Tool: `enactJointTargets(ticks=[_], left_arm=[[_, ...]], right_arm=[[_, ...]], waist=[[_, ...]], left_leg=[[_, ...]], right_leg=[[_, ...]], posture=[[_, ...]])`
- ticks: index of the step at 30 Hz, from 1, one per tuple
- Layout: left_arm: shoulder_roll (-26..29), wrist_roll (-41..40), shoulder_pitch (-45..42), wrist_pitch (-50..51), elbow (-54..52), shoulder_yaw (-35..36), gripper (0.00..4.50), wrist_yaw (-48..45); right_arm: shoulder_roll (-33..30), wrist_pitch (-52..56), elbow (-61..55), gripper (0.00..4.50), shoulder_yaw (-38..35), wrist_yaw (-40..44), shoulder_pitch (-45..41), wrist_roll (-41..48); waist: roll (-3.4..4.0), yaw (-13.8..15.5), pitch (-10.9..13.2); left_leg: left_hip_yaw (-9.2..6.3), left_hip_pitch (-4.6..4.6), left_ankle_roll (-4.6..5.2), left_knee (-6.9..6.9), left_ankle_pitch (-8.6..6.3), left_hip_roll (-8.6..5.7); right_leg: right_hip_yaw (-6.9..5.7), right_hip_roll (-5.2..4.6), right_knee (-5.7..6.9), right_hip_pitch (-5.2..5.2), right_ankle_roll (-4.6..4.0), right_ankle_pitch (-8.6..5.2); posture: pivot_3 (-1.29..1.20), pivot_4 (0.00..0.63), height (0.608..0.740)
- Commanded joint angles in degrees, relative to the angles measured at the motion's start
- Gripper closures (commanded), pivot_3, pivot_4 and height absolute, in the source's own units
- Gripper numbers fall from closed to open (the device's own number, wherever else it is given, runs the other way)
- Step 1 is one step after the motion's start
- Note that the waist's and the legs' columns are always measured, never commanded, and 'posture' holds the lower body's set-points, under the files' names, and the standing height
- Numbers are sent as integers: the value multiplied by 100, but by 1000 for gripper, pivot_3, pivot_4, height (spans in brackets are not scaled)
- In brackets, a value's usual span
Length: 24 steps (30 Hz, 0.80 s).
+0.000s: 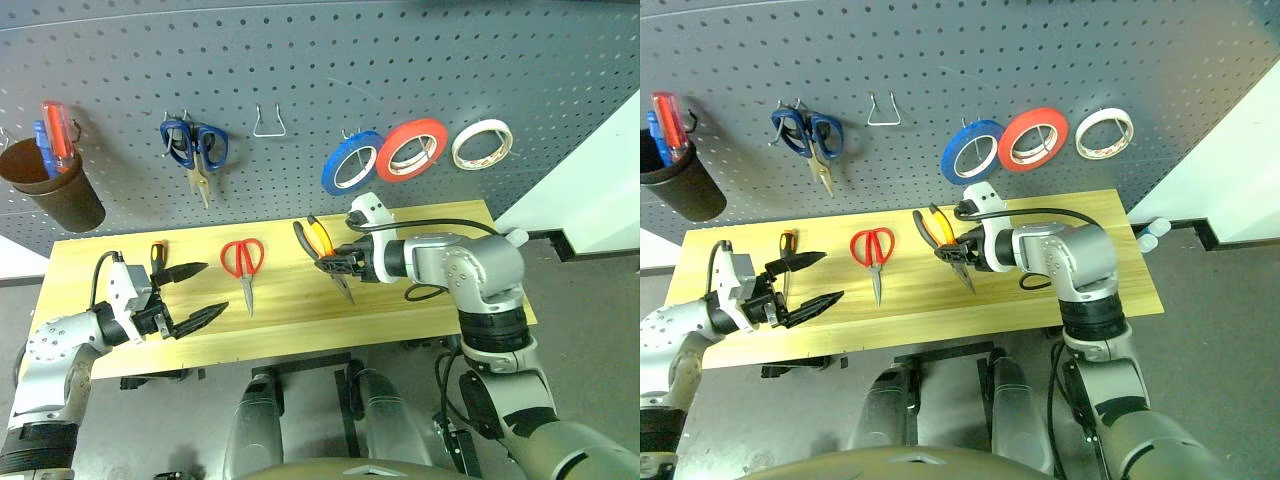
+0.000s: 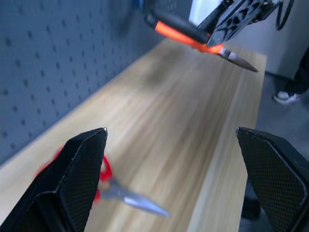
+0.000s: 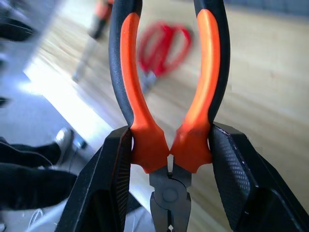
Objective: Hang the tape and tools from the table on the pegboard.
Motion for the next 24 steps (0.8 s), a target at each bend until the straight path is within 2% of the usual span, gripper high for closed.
enactJointTargets(ticks=[1,7,12,14,18,24], left_arm=[[-10,-450,41,135,-313,379,0,-37],[-18,-633,-227,159,-424,644,0,128],[-13,-756,-412,230,-471,749,0,178],[0,-770,-515,227,-386,771,0,167],[42,-860,-686,293,-245,922,0,157],[161,-1181,-860,739,-410,1200,0,315]], right_arm=[[-126,-294,-589,2439,-446,330,-83,615],[-15,-738,-559,2439,-844,160,-591,1001],[159,-1294,-226,2439,-841,-139,-1068,951],[250,-1531,23,2439,-798,-243,-1302,899],[499,-2223,655,2439,-651,-488,-1796,680],[953,-3408,2003,2439,-369,-933,-2500,111]], waist=[[-7,9,-81],[-25,9,-391],[-20,-13,-597],[3,-30,-694],[29,-40,-838],[26,-20,-903]], left_leg=[[0,-2,-1,3,0,0],[3,6,-4,10,2,-1],[3,43,-14,7,8,1],[2,109,-19,-12,6,12],[3,115,-34,-89,-4,27],[2,126,-22,-86,11,26]], right_leg=[[0,-1,-3,2,3,3],[-2,-1,-7,19,23,19],[-3,3,-15,58,8,34],[-18,7,-65,137,-3,44],[-54,8,-219,183,-10,136],[-50,15,-203,182,-9,133]], posture=[[152,100,740],[151,43,740],[155,22,740],[155,15,740],[154,14,740],[173,16,740]])
